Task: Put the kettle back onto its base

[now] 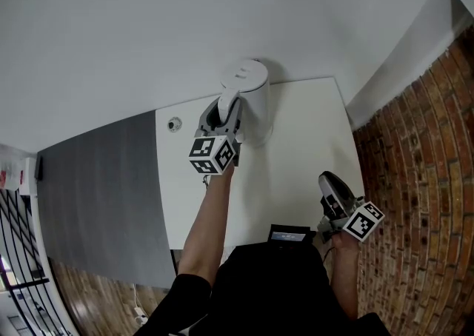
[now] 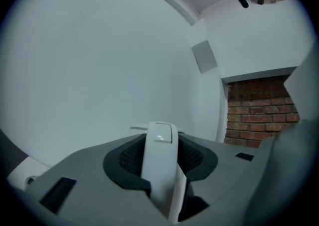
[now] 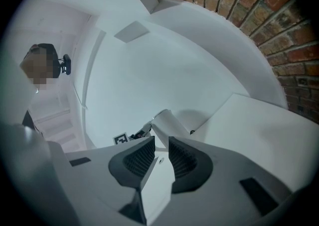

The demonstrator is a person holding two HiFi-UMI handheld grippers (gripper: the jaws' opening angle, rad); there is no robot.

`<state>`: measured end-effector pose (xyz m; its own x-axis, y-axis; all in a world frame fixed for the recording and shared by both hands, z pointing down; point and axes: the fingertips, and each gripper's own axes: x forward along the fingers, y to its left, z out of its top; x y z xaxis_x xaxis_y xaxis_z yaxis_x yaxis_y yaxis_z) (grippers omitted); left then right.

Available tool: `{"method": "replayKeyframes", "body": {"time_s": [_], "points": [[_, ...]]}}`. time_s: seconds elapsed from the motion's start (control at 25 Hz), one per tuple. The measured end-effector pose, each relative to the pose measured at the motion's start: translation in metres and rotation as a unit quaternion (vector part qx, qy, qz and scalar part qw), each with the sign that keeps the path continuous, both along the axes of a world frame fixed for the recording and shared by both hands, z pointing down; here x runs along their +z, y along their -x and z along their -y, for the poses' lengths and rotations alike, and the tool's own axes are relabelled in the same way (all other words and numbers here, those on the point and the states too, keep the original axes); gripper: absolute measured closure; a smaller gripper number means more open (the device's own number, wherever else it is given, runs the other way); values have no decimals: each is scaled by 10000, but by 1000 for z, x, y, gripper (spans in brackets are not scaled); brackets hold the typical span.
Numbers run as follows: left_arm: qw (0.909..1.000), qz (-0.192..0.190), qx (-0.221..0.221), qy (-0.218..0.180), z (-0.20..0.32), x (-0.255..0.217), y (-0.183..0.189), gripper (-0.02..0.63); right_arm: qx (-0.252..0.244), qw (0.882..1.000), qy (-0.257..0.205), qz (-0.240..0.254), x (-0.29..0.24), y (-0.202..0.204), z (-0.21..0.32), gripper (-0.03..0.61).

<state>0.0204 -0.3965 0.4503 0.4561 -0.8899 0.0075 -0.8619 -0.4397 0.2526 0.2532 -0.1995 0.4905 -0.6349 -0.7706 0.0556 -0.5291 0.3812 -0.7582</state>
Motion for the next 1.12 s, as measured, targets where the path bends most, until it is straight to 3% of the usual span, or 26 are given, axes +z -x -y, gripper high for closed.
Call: {"method": "replayKeyframes", "body": {"time_s": [0.24,0.72,1.12], "points": [[10000,-48,28,-24,-16,4,-6,440,-55,10000,-12,-3,0,3,2,489],[9975,-177,546,406,-44,10,-15,434,-95,10000,-2,5,0,8,1,489],[9853,-986,865,1092,-53,5,-17,415,-101,9999,-20,25,0,13,-3,489]]}}
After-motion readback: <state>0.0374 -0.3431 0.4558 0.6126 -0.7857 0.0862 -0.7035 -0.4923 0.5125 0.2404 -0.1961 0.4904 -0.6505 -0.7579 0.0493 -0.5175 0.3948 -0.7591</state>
